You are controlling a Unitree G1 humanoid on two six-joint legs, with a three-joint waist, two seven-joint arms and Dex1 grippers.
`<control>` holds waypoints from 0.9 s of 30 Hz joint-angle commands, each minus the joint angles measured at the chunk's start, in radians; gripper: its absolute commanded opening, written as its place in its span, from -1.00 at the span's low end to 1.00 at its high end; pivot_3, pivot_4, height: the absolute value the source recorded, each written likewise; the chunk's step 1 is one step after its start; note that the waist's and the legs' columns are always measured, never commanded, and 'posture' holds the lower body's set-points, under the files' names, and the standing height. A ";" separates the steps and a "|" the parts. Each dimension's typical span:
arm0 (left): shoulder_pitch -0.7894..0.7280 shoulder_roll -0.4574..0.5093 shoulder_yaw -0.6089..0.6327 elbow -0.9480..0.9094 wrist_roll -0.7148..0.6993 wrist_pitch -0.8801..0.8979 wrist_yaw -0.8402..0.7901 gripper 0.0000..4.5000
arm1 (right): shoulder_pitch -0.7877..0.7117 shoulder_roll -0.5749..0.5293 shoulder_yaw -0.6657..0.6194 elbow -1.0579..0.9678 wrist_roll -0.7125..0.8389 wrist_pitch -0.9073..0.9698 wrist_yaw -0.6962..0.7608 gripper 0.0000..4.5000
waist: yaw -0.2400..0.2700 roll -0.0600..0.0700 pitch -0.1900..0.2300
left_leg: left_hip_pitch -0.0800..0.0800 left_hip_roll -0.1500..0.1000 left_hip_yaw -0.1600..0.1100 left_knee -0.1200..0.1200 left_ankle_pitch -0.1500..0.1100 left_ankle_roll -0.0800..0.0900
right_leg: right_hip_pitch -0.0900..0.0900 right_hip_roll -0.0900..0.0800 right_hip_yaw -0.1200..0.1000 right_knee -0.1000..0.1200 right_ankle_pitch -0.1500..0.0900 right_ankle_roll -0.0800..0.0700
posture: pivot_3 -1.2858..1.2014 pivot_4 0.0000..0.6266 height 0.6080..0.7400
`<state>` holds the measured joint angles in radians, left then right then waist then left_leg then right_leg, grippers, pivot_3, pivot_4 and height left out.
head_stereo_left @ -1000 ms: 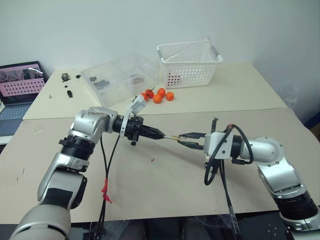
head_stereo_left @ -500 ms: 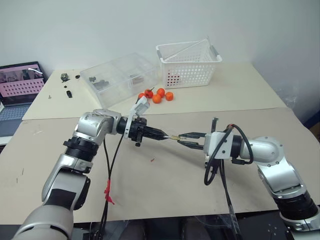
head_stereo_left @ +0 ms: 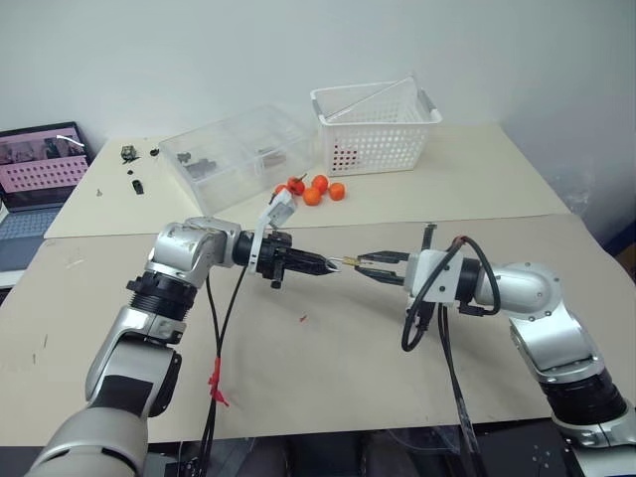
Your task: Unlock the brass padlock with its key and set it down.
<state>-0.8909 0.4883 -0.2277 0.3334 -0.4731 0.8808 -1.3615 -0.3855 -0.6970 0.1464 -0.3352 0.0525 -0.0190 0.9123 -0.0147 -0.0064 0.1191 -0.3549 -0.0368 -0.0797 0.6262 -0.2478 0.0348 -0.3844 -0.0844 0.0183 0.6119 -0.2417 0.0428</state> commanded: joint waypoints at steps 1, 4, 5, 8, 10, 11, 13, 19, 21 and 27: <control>-0.013 0.006 0.035 -0.019 -0.019 0.013 0.007 -0.97 | -0.031 0.008 -0.010 0.003 -0.004 -0.037 -0.011 -0.93 | 0.000 0.000 0.000 | 0.000 0.000 0.000 0.000 0.000 0.000 | 0.000 0.000 0.000 0.000 0.000 0.000 | 0.03 -0.52 1.00; -0.009 0.007 0.042 -0.028 -0.021 0.021 0.015 -0.97 | -0.039 0.014 -0.005 0.020 -0.010 -0.052 -0.009 -0.93 | 0.000 0.000 0.000 | 0.000 0.000 0.000 0.000 0.000 0.000 | 0.000 0.000 0.000 0.000 0.000 0.000 | 0.03 -0.52 1.00; -0.007 0.008 0.045 -0.030 -0.020 0.021 0.021 -0.97 | -0.042 0.016 -0.001 0.026 -0.013 -0.057 -0.009 -0.93 | 0.000 0.000 0.000 | 0.000 0.000 0.000 0.000 0.000 0.000 | 0.000 0.000 0.000 0.000 0.000 0.000 | 0.03 -0.52 1.00; 0.000 0.016 0.052 -0.032 -0.016 0.021 0.034 -0.97 | -0.054 0.028 0.010 0.045 -0.021 -0.071 -0.007 -0.93 | -0.002 0.000 0.000 | 0.000 0.000 0.000 0.000 0.000 0.000 | 0.000 0.000 0.000 0.000 0.000 0.000 | 0.03 -0.52 1.00; 0.003 0.021 0.056 -0.039 -0.021 0.027 0.039 -0.97 | -0.061 0.035 0.016 0.059 -0.026 -0.081 -0.006 -0.93 | -0.002 0.000 0.000 | 0.000 0.000 0.000 0.000 0.000 0.000 | 0.000 0.000 0.000 0.000 0.000 0.000 | 0.03 -0.52 1.00; 0.005 0.023 0.059 -0.044 -0.025 0.032 0.043 -0.97 | -0.065 0.038 0.019 0.066 -0.028 -0.087 -0.006 -0.93 | -0.002 0.000 0.000 | 0.000 0.000 0.000 0.000 0.000 0.000 | 0.000 0.000 0.000 0.000 0.000 0.000 | 0.03 -0.52 1.00; 0.011 0.027 0.066 -0.057 -0.031 0.042 0.049 -0.97 | -0.073 0.043 0.025 0.080 -0.029 -0.098 -0.004 -0.93 | -0.002 0.000 0.000 | 0.000 0.000 0.000 0.000 0.000 0.000 | 0.000 0.000 0.000 0.000 0.000 0.000 | 0.03 -0.52 1.00; 0.038 0.055 0.081 -0.099 -0.035 0.056 0.066 -0.97 | -0.090 0.038 0.026 0.124 -0.028 -0.134 0.009 -0.93 | -0.001 0.000 0.000 | 0.000 0.000 -0.002 0.000 0.000 0.000 | 0.000 0.000 0.001 0.000 0.000 0.000 | 0.03 -0.52 1.00; 0.046 0.088 0.082 -0.105 -0.019 0.039 0.067 -0.97 | -0.098 0.026 0.015 0.144 -0.023 -0.147 0.016 -0.93 | -0.002 0.000 0.000 | 0.000 0.000 -0.002 0.000 0.000 0.000 | 0.000 0.000 0.001 0.000 0.000 0.000 | 0.03 -0.52 1.00; 0.062 0.193 0.109 -0.120 -0.043 0.054 0.033 -0.68 | -0.123 0.018 0.008 0.173 -0.017 -0.170 0.025 -0.93 | -0.004 0.000 0.000 | 0.001 0.000 -0.002 -0.001 0.000 0.000 | -0.001 0.000 0.002 0.000 0.000 0.000 | 0.03 -0.52 1.00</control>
<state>-0.8313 0.6497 -0.1522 0.2485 -0.4969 0.9344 -1.3059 -0.4792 -0.6792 0.1803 -0.1441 0.0217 -0.1551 0.9409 -0.0191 -0.0062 0.1191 -0.3544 -0.0365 -0.0816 0.6254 -0.2477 0.0345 -0.3858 -0.0844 0.0202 0.6121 -0.2414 0.0424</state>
